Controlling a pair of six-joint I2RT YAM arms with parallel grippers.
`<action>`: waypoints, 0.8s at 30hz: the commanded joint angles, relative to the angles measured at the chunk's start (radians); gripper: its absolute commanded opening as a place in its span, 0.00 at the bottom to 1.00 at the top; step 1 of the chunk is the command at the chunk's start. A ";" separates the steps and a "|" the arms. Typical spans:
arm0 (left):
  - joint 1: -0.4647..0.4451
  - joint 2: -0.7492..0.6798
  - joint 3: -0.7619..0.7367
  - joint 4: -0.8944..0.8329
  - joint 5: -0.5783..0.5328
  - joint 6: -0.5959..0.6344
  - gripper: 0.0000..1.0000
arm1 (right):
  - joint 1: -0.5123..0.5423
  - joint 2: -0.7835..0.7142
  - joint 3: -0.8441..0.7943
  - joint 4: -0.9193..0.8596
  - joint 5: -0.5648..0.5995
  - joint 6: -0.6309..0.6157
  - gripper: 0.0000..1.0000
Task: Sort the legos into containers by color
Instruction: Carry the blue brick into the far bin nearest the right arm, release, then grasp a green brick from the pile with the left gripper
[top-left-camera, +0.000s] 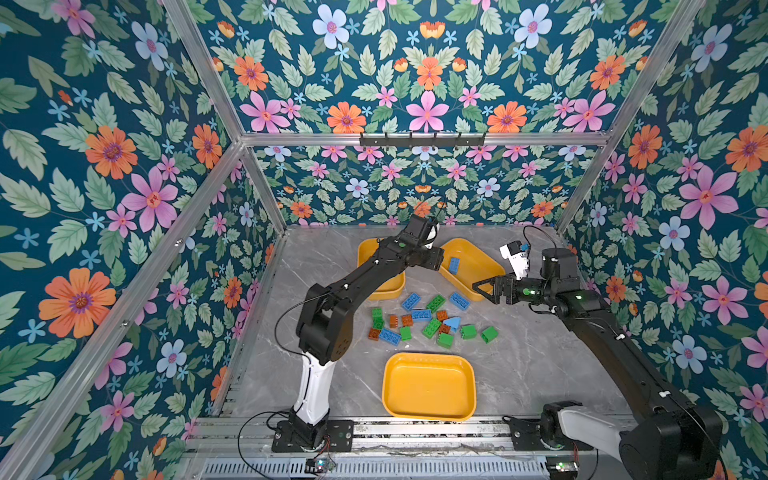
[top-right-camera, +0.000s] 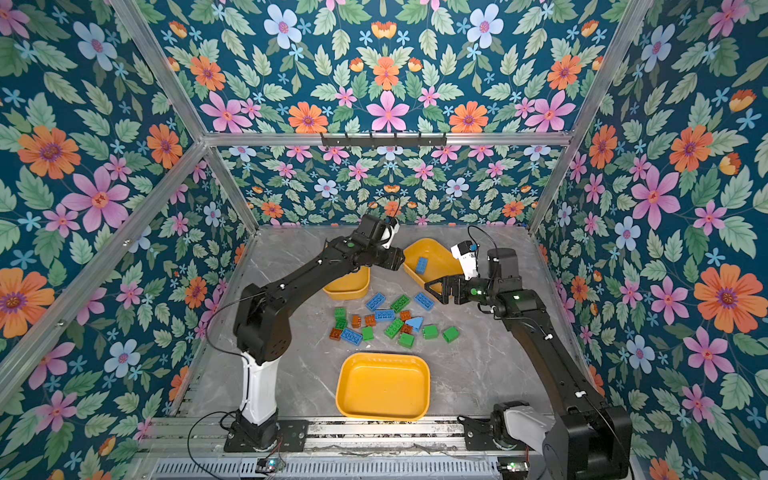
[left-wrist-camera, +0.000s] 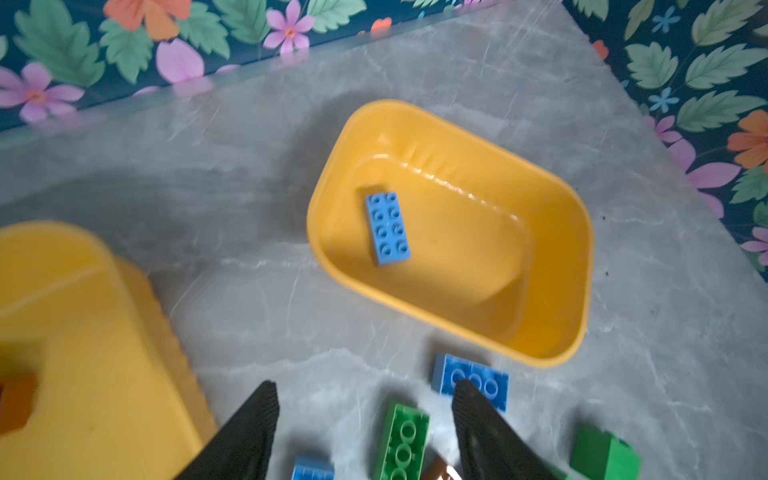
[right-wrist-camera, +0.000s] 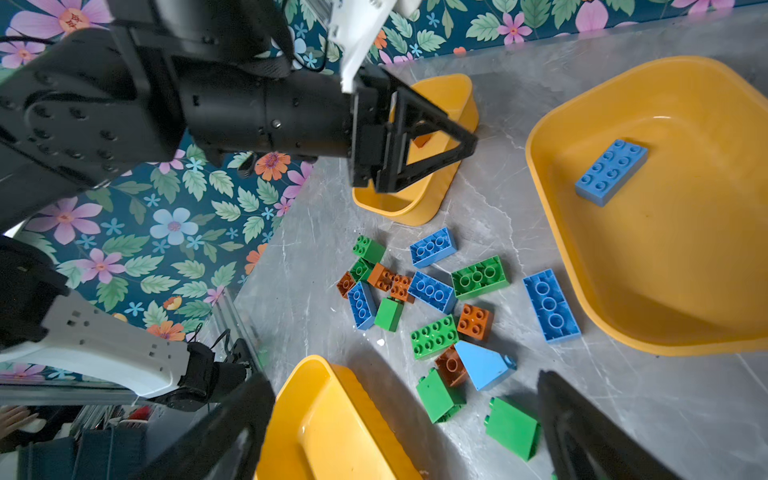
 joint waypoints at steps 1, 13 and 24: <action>-0.003 -0.123 -0.140 -0.087 -0.078 -0.087 0.70 | 0.007 -0.004 0.002 -0.009 -0.066 0.011 0.99; 0.027 -0.406 -0.573 -0.134 -0.237 -0.191 0.72 | 0.097 0.010 -0.019 -0.025 -0.081 0.010 0.99; 0.117 -0.330 -0.706 0.063 -0.185 -0.180 0.68 | 0.108 0.022 -0.029 -0.036 -0.066 0.009 0.99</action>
